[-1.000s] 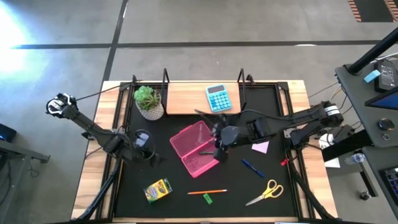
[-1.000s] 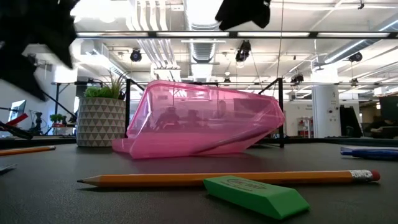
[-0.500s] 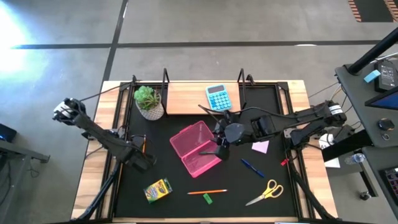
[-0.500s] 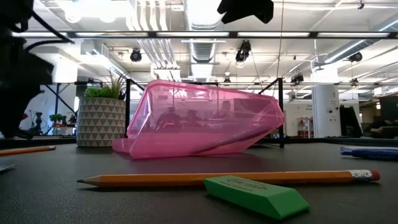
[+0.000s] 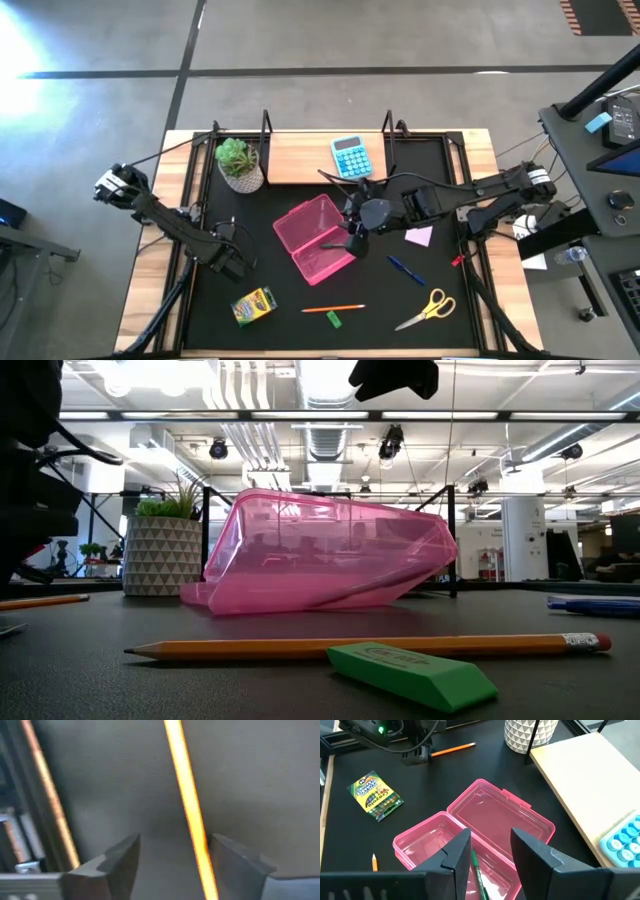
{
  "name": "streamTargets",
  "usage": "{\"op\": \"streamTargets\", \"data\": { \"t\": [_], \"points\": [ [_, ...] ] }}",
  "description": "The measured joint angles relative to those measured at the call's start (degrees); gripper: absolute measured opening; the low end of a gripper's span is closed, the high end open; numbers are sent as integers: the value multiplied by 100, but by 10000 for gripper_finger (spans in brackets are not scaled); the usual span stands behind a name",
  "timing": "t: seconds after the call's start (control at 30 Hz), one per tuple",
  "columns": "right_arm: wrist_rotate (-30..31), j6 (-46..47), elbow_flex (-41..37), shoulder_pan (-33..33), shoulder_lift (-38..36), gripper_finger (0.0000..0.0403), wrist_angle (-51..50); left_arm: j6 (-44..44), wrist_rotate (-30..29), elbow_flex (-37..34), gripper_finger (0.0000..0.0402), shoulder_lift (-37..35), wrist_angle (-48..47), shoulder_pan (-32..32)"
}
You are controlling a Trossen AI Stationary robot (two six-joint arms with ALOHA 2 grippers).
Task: Pack school essentials
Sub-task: Put the orange pencil into the red supply box
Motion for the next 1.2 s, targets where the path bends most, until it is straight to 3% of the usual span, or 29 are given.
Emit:
{"op": "streamTargets", "data": {
  "t": [0.37,0.63,0.8,0.9,1.2],
  "points": [
    [-2,10,-2,0,0,130,-14,9,-29,-60,120,29,323,2],
    [-4,11,-2,0,2,130,-53,27,-52,-42,14,33,410,2],
    [-4,22,-2,0,4,130,-279,217,-28,64,10,38,345,2],
    [-7,82,-4,2,-9,130,-460,755,-184,362,11,-15,382,-10],
    [-7,83,-4,2,-59,130,-631,3543,-1862,1738,11,-50,834,23]
  ]
}}
